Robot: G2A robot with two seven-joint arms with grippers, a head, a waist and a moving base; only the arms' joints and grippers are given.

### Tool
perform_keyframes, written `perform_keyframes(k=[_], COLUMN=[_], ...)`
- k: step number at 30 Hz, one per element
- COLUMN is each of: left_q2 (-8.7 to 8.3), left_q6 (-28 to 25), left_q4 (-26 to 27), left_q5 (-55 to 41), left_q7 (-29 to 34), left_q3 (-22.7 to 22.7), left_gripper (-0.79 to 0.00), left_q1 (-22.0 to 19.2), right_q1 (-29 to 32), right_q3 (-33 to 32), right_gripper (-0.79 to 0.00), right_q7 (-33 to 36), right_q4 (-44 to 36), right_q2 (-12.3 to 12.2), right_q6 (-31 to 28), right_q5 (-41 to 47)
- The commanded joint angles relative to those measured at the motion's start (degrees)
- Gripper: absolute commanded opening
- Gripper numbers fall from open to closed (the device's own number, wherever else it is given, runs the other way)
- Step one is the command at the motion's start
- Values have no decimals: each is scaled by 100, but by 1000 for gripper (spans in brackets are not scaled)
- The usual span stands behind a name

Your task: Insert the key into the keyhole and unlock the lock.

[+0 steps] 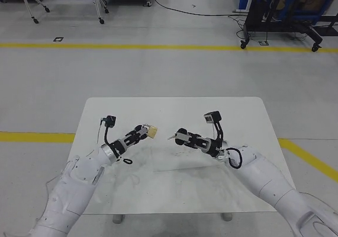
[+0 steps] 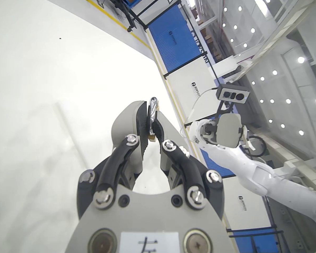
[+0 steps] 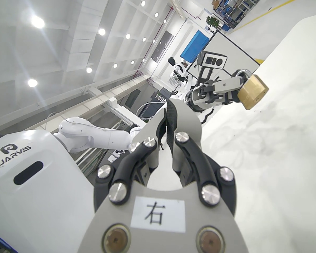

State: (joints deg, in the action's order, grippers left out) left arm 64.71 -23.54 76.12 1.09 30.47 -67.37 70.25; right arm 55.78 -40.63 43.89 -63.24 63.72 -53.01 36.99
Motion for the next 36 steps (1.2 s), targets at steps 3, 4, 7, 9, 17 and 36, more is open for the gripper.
perform_keyframes(k=[3, 4, 7, 9, 17, 36], left_q2=[-1, -1, 24, 64, 246, 399], left_q6=[2, 2, 58, -39, 333, 185], left_q4=[11, 11, 146, 145, -974, -1437], left_q5=[61, 61, 94, -682, -4333, -5164], left_q7=[-9, -9, -204, -5, 2149, 2659], left_q3=[-3, -3, 68, 106, 232, 291], left_gripper=[-785, -785, -785, -785, -785, -785], left_q1=[9, 9, 77, 108, -427, -603], right_q1=[1, 1, 1, 27, -226, -229], right_q3=[-2, -2, -2, -12, 225, 284], right_gripper=[-785, -785, -785, -785, -785, -785], right_q7=[-1, -1, -1, -190, -870, -1442], right_q4=[-1, -1, -1, -116, 51, 182], right_q2=[-2, -2, -2, 22, 417, 730], right_q6=[-3, -3, -3, 193, 184, 591], right_q5=[-3, -3, -3, -25, 390, 638])
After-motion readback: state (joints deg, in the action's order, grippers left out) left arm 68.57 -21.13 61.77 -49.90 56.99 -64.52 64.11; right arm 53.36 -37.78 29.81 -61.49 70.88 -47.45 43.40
